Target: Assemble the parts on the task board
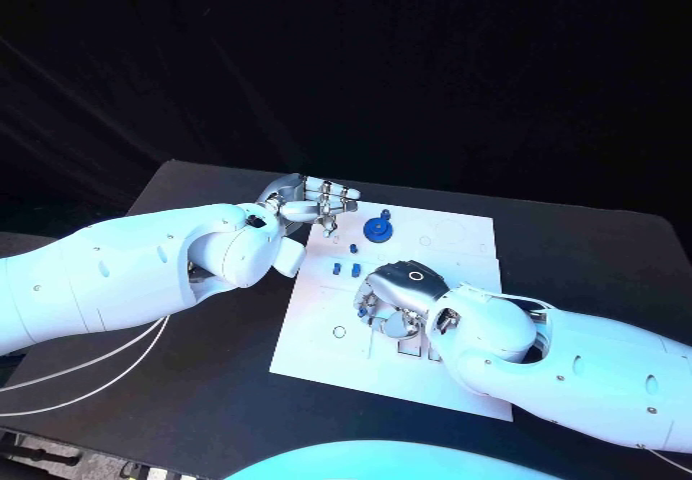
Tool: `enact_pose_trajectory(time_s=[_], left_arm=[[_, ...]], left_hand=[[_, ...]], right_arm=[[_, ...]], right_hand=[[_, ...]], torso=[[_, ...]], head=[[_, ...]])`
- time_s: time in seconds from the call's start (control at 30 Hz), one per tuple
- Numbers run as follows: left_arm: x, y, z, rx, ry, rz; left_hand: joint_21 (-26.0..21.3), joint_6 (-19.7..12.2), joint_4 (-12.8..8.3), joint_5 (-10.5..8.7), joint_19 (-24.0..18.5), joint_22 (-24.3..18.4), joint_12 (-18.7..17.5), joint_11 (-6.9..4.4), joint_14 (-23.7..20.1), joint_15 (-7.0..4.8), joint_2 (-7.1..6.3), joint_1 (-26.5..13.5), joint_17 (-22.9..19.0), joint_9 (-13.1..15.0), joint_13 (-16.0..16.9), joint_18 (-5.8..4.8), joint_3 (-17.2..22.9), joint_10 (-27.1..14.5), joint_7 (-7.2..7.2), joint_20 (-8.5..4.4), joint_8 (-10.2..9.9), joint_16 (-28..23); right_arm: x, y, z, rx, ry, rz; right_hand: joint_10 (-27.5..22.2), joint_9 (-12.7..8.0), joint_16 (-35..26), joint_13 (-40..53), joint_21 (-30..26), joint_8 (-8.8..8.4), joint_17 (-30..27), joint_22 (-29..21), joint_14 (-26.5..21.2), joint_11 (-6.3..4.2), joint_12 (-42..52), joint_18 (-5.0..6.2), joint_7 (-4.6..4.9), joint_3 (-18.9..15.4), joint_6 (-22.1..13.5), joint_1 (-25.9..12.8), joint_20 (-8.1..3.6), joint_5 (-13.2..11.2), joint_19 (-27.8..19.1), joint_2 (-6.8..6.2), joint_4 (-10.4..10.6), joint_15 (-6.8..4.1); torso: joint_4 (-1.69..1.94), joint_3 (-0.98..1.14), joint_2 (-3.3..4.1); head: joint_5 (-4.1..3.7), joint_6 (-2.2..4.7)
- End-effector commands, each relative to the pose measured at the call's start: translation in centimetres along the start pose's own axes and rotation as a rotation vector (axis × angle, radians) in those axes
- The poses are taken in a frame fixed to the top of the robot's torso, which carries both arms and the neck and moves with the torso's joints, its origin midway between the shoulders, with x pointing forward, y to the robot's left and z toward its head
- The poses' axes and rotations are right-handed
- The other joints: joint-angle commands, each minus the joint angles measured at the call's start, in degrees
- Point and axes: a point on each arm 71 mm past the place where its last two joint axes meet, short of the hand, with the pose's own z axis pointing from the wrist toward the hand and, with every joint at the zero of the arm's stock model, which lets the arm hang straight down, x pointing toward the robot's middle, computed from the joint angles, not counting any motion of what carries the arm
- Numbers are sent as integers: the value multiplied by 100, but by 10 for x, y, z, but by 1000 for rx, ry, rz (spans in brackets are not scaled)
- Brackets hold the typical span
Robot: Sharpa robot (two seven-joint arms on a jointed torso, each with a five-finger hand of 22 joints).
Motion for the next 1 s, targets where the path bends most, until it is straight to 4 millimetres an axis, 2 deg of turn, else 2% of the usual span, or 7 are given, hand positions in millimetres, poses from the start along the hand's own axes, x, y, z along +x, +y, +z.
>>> enact_pose_trajectory(time_s=[0.03,0.2,0.47,0.57,0.73,0.83,1.0], left_arm=[[2,-1,0,0,20,-5],[2,0,0,-4,18,-5],[0,0,-1,-9,15,-4],[-1,0,-1,-9,14,-4],[-4,0,-3,-6,17,-4],[-5,0,-3,-5,19,0],[-6,0,-4,-7,18,-2]], left_hand=[[-34,-2,-23,-4,-43,-6,24,-1,-30,1,51,-8,-8,-9,9,66,-11,-30,29,13,-20,-34],[-41,-2,-28,-4,-45,-10,31,-1,-32,0,62,-4,-10,-11,11,68,-7,-35,30,13,-19,-34],[-51,-5,-19,-6,-47,-16,39,3,-31,3,83,-18,-10,-15,13,69,-7,-45,35,15,-20,-31],[-51,-5,-19,-6,-47,-16,39,3,-31,3,83,-18,-10,-15,13,69,-7,-45,35,15,-20,-31],[-50,-7,-20,-7,-46,-15,41,3,-35,3,83,-19,-19,-16,14,68,-8,-47,35,15,-20,-36],[-53,-9,-24,-9,-46,-16,44,3,-36,4,78,-20,-20,-17,15,69,-12,-52,33,15,-21,-36],[-57,-10,-23,-11,-47,-19,48,4,-33,5,76,-27,-12,-19,16,69,-17,-55,32,16,-20,-31]], right_arm=[[-1,-2,-1,11,-36,-5],[-6,-1,-6,4,-84,12],[-18,-11,-22,32,-102,11],[-28,-21,-31,62,-90,4],[-46,-51,-50,146,-40,2],[-52,-67,-57,179,-31,-6],[-54,-81,-59,192,-18,-47]], right_hand=[[-224,-68,-42,-67,-127,-22,-57,1007,226,77,-94,-6,58,-109,-248,-89,80,17,-52,-59,16,74],[-368,-119,-38,-71,-242,-5,-64,971,220,63,-62,22,-2,-296,-419,-122,107,11,-103,-111,17,71],[-408,-122,2,-42,-228,40,-26,983,230,40,54,18,-39,-505,-375,-109,102,30,-90,-87,23,50],[-402,-115,11,-29,-181,60,-22,1002,232,32,103,8,-52,-555,-315,-89,98,44,-65,-58,26,44],[-517,-135,10,-29,-283,24,-38,973,226,38,144,27,-46,-747,-341,-113,97,136,-105,-71,66,55],[-654,-159,-35,-18,-389,16,-122,944,205,45,211,46,-70,-1048,-393,-83,103,259,-148,-55,106,57],[-749,-158,-32,-5,-419,42,-132,941,204,52,288,49,-115,-1236,-332,32,107,319,-154,14,126,60]], torso=[[-3,-1,-1],[0,2,0],[-7,-3,-1],[-3,-5,0],[-16,-10,-8],[-18,-10,-12],[-20,-4,-13]], head=[[-8,15],[-22,42],[-67,57],[-111,76],[-254,117],[-281,138],[-296,194]])
